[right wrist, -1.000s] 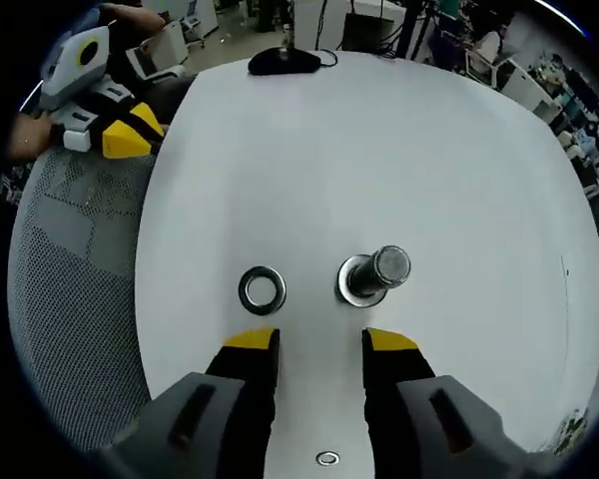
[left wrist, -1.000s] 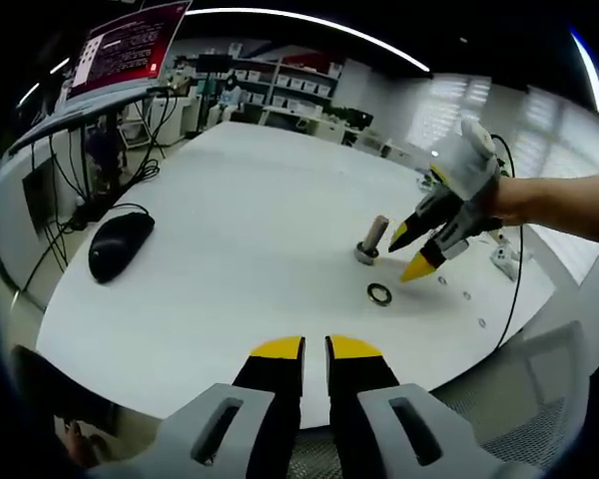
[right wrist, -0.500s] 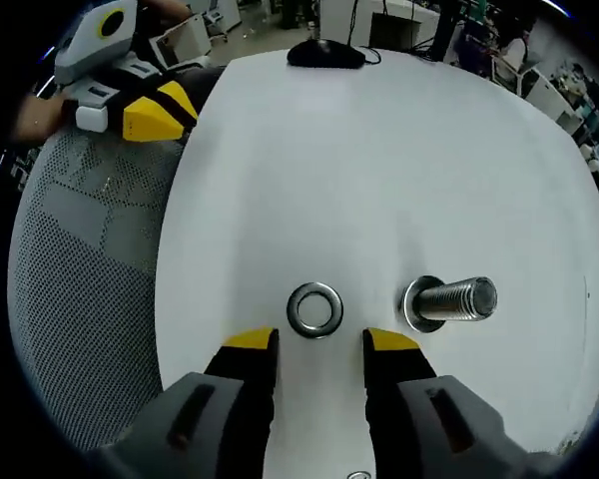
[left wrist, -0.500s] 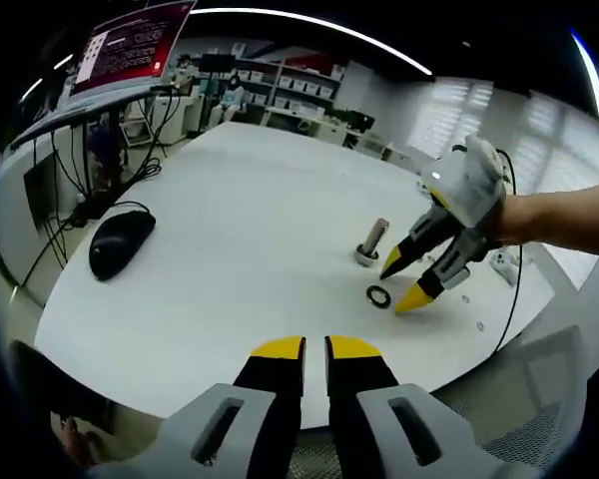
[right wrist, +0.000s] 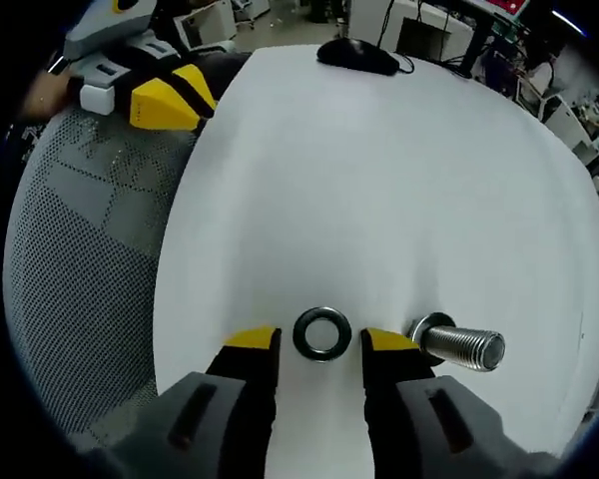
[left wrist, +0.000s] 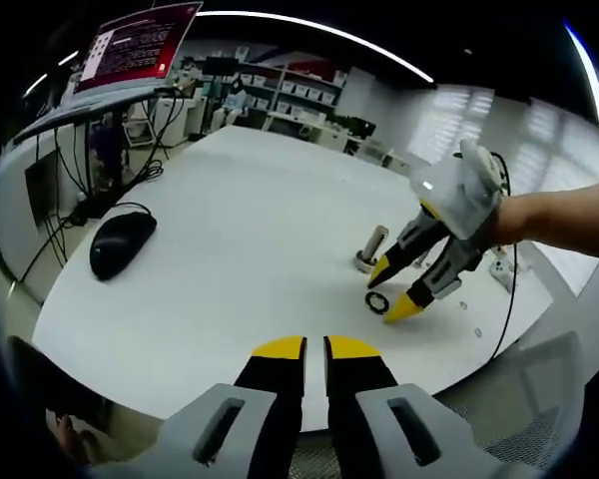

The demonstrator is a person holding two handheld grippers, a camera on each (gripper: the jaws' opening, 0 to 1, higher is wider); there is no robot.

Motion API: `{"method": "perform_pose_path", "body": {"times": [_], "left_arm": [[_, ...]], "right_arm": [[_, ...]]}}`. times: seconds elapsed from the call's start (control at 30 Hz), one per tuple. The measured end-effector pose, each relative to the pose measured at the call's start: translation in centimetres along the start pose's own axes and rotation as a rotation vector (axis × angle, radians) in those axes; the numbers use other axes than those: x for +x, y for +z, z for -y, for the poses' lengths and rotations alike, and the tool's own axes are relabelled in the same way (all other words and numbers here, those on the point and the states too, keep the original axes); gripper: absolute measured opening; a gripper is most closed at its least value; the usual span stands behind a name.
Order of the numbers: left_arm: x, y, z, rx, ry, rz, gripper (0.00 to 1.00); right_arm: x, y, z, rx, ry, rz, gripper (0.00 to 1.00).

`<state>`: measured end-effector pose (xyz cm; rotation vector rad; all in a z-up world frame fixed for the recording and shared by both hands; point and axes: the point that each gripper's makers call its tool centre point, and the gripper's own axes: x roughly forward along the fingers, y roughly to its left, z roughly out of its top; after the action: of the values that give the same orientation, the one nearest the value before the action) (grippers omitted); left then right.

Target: Place the washer onto the threaded stud by aligning its center hole with the stud, sliding it down to the base, and recovering from edge contact or off-axis alignment until the washer reaches the visible bottom stop.

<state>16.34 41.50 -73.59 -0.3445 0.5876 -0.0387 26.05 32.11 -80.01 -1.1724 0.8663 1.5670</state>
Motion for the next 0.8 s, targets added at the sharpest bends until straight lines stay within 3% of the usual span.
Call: {"method": "perform_pose_path", "body": {"times": [0.13, 0.23, 0.8], "left_arm": [[0.00, 0.10, -0.03, 0.001, 0.001, 0.005, 0.04], [-0.01, 0.18, -0.01, 0.005, 0.001, 0.011, 0.04], [0.02, 0.14, -0.09, -0.003, 0.006, 0.008, 0.04]], "right_arm": [[0.01, 0.01, -0.21, -0.032, 0.011, -0.023, 0.32], [-0.09, -0.33, -0.63, -0.114, 0.032, -0.048, 0.27], [0.04, -0.29, -0.52, -0.145, 0.038, -0.063, 0.24]]}}
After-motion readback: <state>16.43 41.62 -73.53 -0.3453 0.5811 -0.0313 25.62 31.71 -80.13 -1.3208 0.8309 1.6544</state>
